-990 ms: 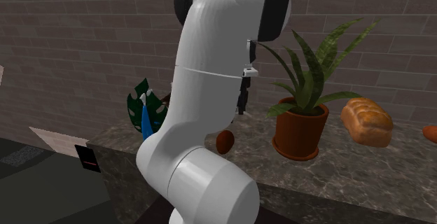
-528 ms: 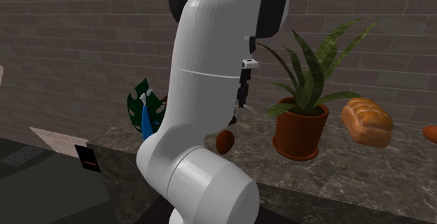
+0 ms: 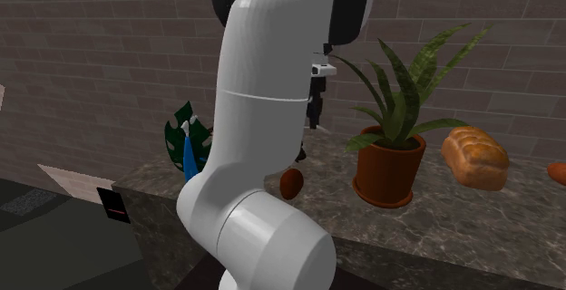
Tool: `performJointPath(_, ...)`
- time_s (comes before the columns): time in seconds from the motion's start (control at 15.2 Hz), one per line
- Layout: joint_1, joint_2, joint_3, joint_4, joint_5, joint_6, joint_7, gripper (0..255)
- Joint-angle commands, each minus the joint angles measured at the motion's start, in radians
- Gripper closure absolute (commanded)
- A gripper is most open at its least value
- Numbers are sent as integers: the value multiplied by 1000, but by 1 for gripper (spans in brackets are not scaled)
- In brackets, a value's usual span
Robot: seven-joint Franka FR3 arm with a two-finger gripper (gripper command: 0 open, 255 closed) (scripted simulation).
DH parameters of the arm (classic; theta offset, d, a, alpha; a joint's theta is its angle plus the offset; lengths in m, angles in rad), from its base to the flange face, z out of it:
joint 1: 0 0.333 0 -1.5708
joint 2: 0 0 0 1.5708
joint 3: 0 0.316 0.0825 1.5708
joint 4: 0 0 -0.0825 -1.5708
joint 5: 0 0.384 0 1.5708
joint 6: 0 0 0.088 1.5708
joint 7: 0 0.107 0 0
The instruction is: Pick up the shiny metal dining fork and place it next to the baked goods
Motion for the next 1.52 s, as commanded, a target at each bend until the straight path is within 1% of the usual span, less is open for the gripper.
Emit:
performJointPath(0.0, 0, -6, 1, 22, 4, -28, -5, 255)
performJointPath(0.79, 1, -31, 5, 145, 18, -172, -23, 255)
performJointPath(1.12, -68, -53, -42, 122, 10, -156, -137, 255)
performJointPath(1.45, -132, -49, -90, 128, -6, -145, -246, 255)
